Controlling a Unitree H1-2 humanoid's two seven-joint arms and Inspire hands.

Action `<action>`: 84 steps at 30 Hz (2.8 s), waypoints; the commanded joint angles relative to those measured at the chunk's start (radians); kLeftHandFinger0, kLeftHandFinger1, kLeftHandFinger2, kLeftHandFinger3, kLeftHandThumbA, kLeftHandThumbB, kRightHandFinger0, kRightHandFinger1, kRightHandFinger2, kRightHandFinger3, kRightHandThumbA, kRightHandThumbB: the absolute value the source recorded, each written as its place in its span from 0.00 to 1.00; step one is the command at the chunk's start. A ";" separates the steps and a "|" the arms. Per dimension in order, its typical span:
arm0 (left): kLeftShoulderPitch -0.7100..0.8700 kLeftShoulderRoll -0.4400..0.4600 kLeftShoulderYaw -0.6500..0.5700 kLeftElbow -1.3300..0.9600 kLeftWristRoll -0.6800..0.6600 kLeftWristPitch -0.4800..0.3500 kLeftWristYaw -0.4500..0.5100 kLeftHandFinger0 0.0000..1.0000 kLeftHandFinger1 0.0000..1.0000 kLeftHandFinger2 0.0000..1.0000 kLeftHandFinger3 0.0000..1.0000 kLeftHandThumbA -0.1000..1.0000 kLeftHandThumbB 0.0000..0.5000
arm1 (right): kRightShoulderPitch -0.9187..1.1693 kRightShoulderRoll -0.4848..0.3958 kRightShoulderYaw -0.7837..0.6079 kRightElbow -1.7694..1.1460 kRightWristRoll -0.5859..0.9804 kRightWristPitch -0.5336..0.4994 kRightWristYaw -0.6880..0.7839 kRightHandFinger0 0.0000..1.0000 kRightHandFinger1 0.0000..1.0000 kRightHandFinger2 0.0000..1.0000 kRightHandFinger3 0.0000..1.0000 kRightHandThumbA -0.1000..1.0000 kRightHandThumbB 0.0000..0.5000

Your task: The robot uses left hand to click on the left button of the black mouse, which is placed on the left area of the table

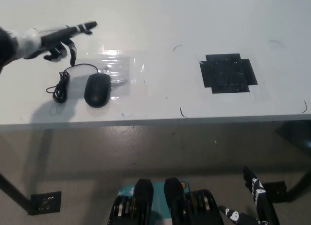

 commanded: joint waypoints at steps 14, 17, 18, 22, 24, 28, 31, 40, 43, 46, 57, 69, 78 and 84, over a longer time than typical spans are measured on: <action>-0.205 -0.103 -0.151 0.197 0.172 -0.016 -0.265 0.00 0.00 0.12 1.00 1.00 0.95 | 0.015 -0.028 -0.024 -0.055 -0.021 -0.048 -0.009 1.00 1.00 1.00 1.00 1.00 0.64; -0.239 -0.135 -0.176 0.290 0.215 -0.029 -0.277 0.00 0.05 0.40 1.00 1.00 1.00 | 0.020 -0.030 -0.024 -0.061 -0.023 -0.042 -0.007 1.00 1.00 1.00 1.00 1.00 0.64; -0.254 -0.143 -0.190 0.322 0.237 -0.045 -0.281 0.01 0.09 0.47 1.00 1.00 1.00 | 0.021 -0.031 -0.024 -0.062 -0.027 -0.041 -0.009 1.00 1.00 1.00 1.00 1.00 0.64; -0.281 -0.151 -0.194 0.404 0.253 -0.101 -0.284 0.00 0.14 0.48 1.00 1.00 0.99 | 0.022 -0.035 -0.023 -0.069 -0.044 -0.038 -0.014 1.00 1.00 1.00 1.00 1.00 0.63; -0.297 -0.149 -0.195 0.435 0.271 -0.128 -0.281 0.00 0.18 0.55 1.00 1.00 0.92 | 0.021 -0.035 -0.024 -0.068 -0.041 -0.038 -0.011 1.00 1.00 1.00 1.00 1.00 0.65; -0.320 -0.145 -0.177 0.461 0.291 -0.125 -0.260 0.18 0.51 0.84 1.00 1.00 0.89 | 0.021 -0.038 -0.024 -0.065 -0.036 -0.044 -0.006 1.00 1.00 1.00 1.00 1.00 0.64; -0.327 -0.144 -0.157 0.476 0.297 -0.167 -0.236 0.14 0.51 0.89 1.00 1.00 0.83 | 0.019 -0.038 -0.024 -0.063 -0.034 -0.043 -0.005 1.00 1.00 1.00 1.00 1.00 0.63; -0.403 -0.154 -0.154 0.599 0.324 -0.120 -0.299 0.07 0.34 0.63 1.00 1.00 1.00 | 0.024 -0.037 -0.024 -0.065 -0.034 -0.040 -0.005 1.00 1.00 1.00 1.00 1.00 0.70; -0.407 -0.156 -0.152 0.622 0.330 -0.180 -0.290 0.17 0.47 0.81 1.00 1.00 1.00 | 0.024 -0.041 -0.024 -0.077 -0.037 -0.026 -0.002 1.00 1.00 1.00 1.00 1.00 0.70; -0.407 -0.174 -0.145 0.636 0.337 -0.142 -0.279 0.14 0.46 0.80 1.00 1.00 1.00 | 0.024 -0.044 -0.024 -0.075 -0.045 -0.029 -0.008 1.00 1.00 1.00 1.00 1.00 0.69; -0.402 -0.237 -0.151 0.727 0.381 -0.090 -0.305 0.23 0.43 0.83 1.00 1.00 1.00 | 0.030 -0.043 -0.026 -0.070 -0.035 -0.035 -0.004 1.00 1.00 1.00 1.00 1.00 0.68; -0.368 -0.263 -0.159 0.771 0.425 -0.194 -0.274 0.00 0.21 0.54 1.00 1.00 1.00 | 0.034 -0.045 -0.026 -0.089 -0.035 -0.027 0.000 1.00 1.00 1.00 1.00 1.00 0.66; -0.352 -0.266 -0.144 0.755 0.435 -0.179 -0.263 0.00 0.13 0.44 1.00 1.00 1.00 | 0.032 -0.048 -0.023 -0.082 -0.034 -0.038 0.005 1.00 1.00 1.00 1.00 1.00 0.67; -0.350 -0.265 -0.139 0.755 0.446 -0.202 -0.274 0.00 0.20 0.51 1.00 1.00 1.00 | 0.032 -0.049 -0.022 -0.083 -0.035 -0.036 0.005 1.00 1.00 1.00 1.00 1.00 0.67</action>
